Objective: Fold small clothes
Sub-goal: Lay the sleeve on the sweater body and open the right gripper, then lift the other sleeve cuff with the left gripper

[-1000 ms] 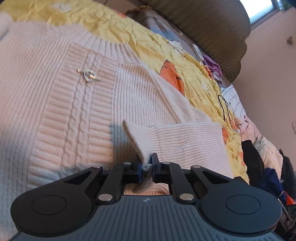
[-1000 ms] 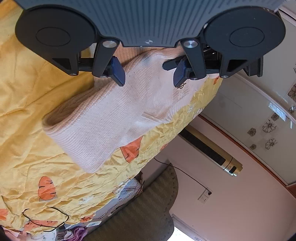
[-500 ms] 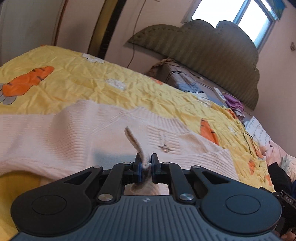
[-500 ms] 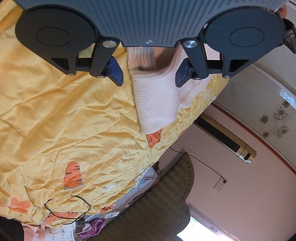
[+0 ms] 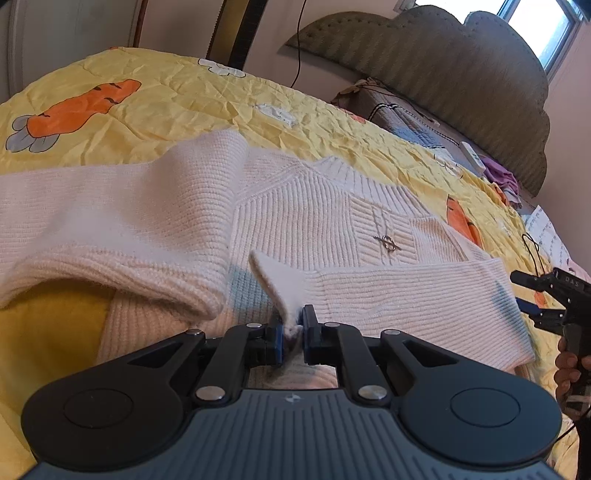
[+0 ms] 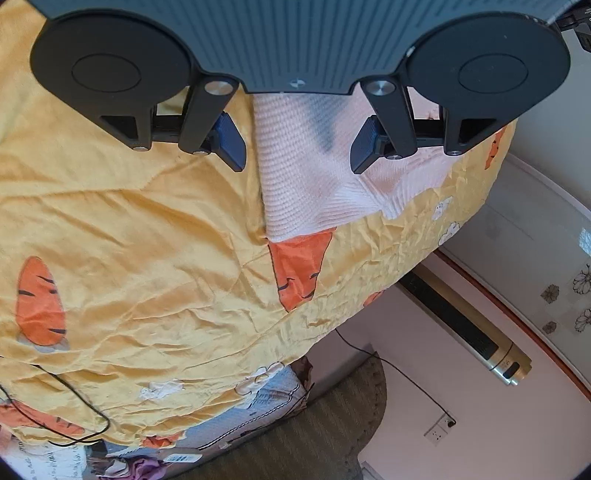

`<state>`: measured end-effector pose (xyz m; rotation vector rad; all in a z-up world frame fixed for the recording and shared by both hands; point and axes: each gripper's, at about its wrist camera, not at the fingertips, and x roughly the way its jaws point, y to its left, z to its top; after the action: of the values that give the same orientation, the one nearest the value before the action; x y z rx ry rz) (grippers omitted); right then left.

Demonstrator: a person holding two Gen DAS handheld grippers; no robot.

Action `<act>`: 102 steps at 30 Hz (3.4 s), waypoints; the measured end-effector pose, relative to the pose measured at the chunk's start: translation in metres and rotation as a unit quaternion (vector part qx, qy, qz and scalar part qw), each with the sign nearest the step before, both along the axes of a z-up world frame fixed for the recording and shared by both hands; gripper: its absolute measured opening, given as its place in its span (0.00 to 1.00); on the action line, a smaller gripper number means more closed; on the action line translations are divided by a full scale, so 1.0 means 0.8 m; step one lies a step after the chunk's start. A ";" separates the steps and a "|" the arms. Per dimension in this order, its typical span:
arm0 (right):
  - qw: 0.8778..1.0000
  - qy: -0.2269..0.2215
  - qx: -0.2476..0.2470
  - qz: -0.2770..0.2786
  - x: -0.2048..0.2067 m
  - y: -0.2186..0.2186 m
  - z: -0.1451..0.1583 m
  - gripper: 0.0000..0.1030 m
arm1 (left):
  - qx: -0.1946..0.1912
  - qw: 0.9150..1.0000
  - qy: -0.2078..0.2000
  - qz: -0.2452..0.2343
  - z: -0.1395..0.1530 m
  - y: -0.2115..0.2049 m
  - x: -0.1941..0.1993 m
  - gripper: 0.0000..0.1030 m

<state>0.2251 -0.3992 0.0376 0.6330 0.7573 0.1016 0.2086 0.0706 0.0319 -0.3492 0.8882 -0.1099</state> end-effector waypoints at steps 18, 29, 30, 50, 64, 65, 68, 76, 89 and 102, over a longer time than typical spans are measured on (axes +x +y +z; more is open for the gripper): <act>1.000 -0.005 -0.001 -0.006 0.007 -0.015 -0.017 0.25 | 0.010 1.000 0.001 -0.007 -0.016 -0.006 0.000 0.09; 0.999 -0.008 -0.027 0.022 0.013 0.022 -0.018 0.21 | 0.029 0.999 -0.014 -0.008 -0.005 -0.013 -0.010 0.10; 0.999 -0.029 -0.026 0.020 0.007 0.022 -0.007 0.20 | 0.036 0.999 -0.013 -0.013 -0.006 -0.016 -0.010 0.10; 0.980 -0.089 -0.164 0.070 -0.003 0.097 0.047 0.60 | 0.107 0.989 -0.093 -0.036 0.025 -0.082 -0.007 0.19; 0.960 -0.072 -0.256 0.084 0.017 0.164 -0.036 0.85 | 0.170 0.975 -0.123 -0.077 -0.031 -0.108 -0.006 0.19; 0.958 -0.071 -0.265 0.086 0.017 0.167 -0.036 0.85 | 0.165 0.976 -0.121 -0.073 -0.027 -0.107 -0.008 0.20; 0.955 -0.069 -0.275 0.086 0.017 0.173 -0.036 0.85 | 0.149 0.979 -0.130 -0.049 -0.007 -0.087 -0.031 0.27; 0.958 -0.074 -0.264 0.088 0.015 0.168 -0.035 0.88 | 0.008 0.974 -0.164 0.155 0.038 0.072 -0.111 0.75; 0.958 -0.075 -0.261 0.088 0.015 0.168 -0.034 0.88 | -0.263 0.843 -0.081 0.463 -0.037 0.294 -0.151 0.75; 0.958 -0.075 -0.263 0.087 0.014 0.169 -0.034 0.89 | -0.219 0.856 -0.060 0.464 -0.045 0.301 -0.120 0.21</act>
<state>0.2360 -0.2642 0.0102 0.0507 0.6555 0.1027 0.1124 0.3112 -0.0044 -1.1543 0.4841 0.5693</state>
